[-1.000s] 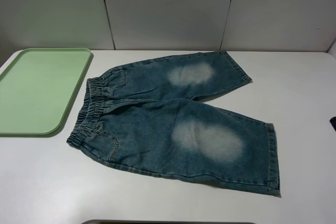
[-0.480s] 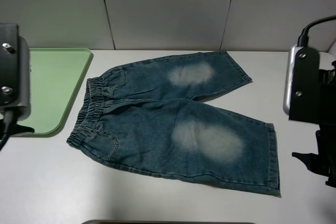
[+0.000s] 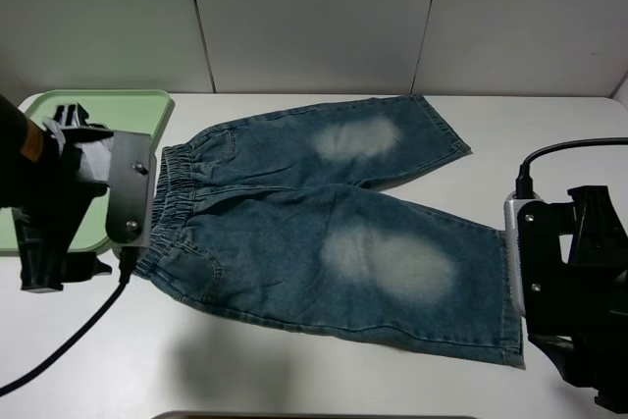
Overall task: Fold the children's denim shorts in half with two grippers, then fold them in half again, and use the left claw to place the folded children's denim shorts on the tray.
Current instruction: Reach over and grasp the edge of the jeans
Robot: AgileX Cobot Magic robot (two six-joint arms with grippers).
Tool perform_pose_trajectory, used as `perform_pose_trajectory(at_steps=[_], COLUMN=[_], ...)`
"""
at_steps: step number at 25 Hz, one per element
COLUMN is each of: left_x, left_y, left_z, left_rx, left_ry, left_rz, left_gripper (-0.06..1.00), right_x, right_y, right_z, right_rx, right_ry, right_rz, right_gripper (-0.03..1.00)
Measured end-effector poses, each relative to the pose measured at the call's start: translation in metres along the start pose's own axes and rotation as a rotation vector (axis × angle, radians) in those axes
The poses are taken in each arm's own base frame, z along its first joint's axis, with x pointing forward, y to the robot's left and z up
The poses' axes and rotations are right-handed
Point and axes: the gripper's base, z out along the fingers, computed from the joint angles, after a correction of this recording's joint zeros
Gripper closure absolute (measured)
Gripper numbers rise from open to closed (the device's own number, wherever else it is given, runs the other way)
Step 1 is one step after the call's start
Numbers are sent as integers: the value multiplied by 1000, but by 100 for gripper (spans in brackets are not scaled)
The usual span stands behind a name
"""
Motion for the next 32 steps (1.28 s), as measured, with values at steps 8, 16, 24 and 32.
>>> perform_pose_trajectory(at_steps=[8,16,24,32], left_x=[-5,-9,-13,-16], left_y=[-9,-8,-5,-3], left_z=[33,40,40,40], left_rx=[31,25,-4,-29], left_ry=[-20,-40,-82,-113], left_rz=[65,67,44,34], left_gripper=[-1,-1,-1,-1], right_x=[-1,-5,-14,-16], right_y=[10,18,27,32], right_z=[19,47,62,75], right_rx=[-54,-159,-226,-280], right_ry=[29,101,54,77], right_rz=[-109,-161,-117,-143], right_gripper=[27,27,27,27])
